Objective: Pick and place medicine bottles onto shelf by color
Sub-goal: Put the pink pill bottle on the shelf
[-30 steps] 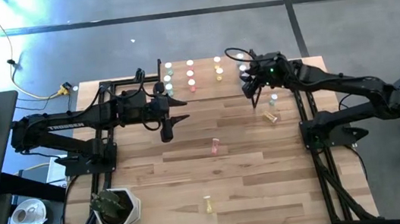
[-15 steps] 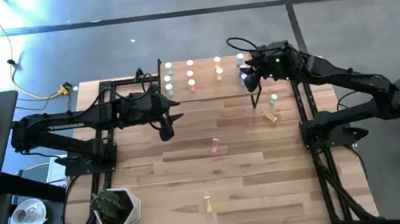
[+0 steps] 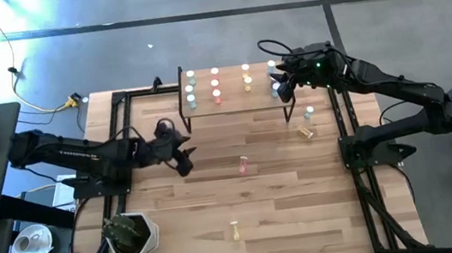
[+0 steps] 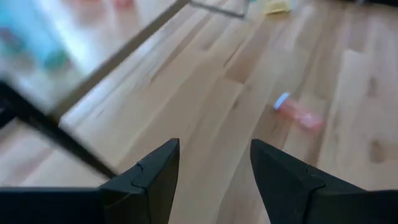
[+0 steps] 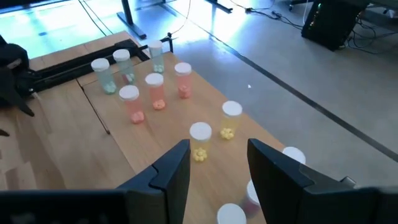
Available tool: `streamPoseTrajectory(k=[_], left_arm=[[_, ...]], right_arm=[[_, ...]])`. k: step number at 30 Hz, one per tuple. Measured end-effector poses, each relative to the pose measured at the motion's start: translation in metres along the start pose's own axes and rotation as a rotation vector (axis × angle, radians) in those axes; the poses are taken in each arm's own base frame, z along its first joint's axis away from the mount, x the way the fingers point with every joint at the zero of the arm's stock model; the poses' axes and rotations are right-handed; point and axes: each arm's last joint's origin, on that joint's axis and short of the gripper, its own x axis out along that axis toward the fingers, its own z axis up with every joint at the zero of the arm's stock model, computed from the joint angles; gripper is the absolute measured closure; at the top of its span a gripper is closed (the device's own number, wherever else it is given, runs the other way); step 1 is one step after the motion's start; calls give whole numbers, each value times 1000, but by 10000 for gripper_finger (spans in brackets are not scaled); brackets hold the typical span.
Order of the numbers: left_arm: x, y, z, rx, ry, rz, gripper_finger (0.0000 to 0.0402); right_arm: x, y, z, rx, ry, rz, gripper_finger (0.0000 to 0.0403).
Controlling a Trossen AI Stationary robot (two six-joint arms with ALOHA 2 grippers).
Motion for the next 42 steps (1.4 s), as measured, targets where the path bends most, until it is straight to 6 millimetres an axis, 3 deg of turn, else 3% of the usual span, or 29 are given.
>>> streamPoseTrajectory(k=[12, 21, 27, 34, 38, 42], left_arm=[[-1, 1, -64, -94, -16, 169, 216], [-1, 17, -121, -151, -64, 321, 216], [0, 26, -150, -130, -108, 307, 216], [2, 36, -164, -162, -150, 328, 216], [4, 34, -159, -184, -148, 299, 216], [7, 25, -147, -212, -149, 138, 215]], right_arm=[[-1, 3, 0, 20, 1, 12, 251], [-1, 8, -1, 12, 1, 30, 251], [-1, 8, -1, 12, 0, 30, 251], [-1, 8, -1, 3, 1, 30, 251], [-1, 7, -1, 0, 2, 29, 252], [-1, 7, -1, -20, 1, 29, 251]])
